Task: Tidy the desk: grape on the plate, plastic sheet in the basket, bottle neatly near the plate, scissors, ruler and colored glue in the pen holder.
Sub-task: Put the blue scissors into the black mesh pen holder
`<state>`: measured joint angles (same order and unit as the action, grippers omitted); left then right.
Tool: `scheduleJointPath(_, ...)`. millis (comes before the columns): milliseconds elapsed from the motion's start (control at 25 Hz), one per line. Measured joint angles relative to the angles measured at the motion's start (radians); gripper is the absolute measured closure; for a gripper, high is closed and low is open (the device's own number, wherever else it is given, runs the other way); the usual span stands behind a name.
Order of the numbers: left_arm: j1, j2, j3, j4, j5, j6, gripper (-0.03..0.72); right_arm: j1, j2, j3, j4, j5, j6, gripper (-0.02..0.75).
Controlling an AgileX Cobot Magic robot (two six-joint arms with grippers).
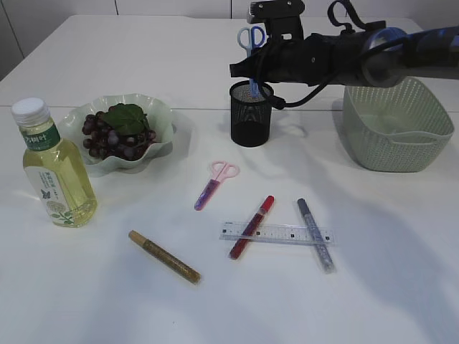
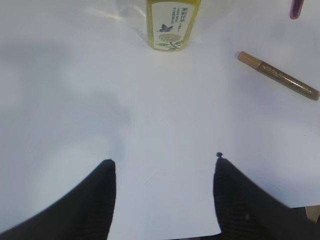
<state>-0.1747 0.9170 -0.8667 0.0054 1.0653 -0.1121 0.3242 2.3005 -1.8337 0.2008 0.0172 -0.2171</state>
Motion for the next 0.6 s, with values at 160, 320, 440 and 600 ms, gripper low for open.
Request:
scheduleJointPath(160,0.000,0.000,0.000,0.000,-0.001,0.000,0.243,0.000,0.000,0.000,0.000,0.012,0.000,0.582)
scheduleJointPath(320,0.000,0.000,0.000,0.000,-0.002,0.000,0.245,0.000,0.000,0.000,0.000,0.037,0.000,0.581)
scheduleJointPath(440,0.000,0.000,0.000,0.000,-0.002,0.000,0.246,0.000,0.000,0.000,0.000,0.043,0.000,0.572)
scheduleJointPath(600,0.000,0.000,0.000,0.000,-0.002,0.000,0.246,0.000,0.000,0.000,0.003,0.054,0.000,0.535)
